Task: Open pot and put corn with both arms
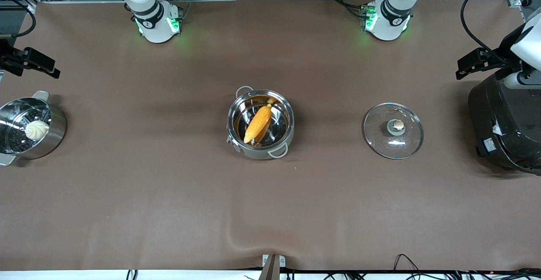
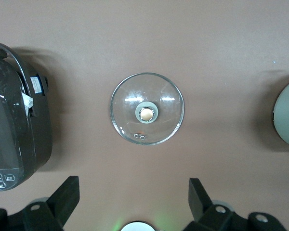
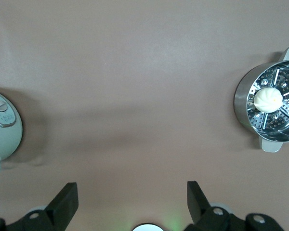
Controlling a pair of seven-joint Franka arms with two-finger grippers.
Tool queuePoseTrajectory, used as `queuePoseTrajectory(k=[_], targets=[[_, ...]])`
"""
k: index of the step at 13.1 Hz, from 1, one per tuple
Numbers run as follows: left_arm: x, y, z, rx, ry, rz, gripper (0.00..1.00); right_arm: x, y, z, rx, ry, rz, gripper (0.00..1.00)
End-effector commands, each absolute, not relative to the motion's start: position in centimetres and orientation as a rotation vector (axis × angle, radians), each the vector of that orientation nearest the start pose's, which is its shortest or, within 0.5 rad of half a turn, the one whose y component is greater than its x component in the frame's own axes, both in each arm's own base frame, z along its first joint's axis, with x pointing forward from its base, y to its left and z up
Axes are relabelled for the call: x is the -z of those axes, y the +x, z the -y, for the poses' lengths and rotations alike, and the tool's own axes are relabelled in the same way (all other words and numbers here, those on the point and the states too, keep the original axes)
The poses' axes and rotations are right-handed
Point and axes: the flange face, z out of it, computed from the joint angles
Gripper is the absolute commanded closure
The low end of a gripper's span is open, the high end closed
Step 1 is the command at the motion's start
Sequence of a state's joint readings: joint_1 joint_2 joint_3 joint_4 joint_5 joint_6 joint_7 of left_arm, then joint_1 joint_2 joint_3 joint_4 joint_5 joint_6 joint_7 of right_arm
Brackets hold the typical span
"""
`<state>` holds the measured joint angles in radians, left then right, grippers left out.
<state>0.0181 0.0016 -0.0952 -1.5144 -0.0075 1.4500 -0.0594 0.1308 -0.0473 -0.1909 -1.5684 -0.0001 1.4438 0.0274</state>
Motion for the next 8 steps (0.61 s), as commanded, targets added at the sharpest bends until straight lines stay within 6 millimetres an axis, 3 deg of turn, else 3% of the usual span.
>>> queuePoseTrajectory(k=[1,8], targets=[[-64.95,53.54,3.96,-0.085,-3.119,-0.064,0.0,-64.3,51.58,3.54,-0.116,-3.103,-0.16,0.0],[-65.21,53.27,4.19,-0.094,-3.118,-0.066,0.0,-64.42,51.66,3.57,-0.114,-3.107,-0.163,0.0]])
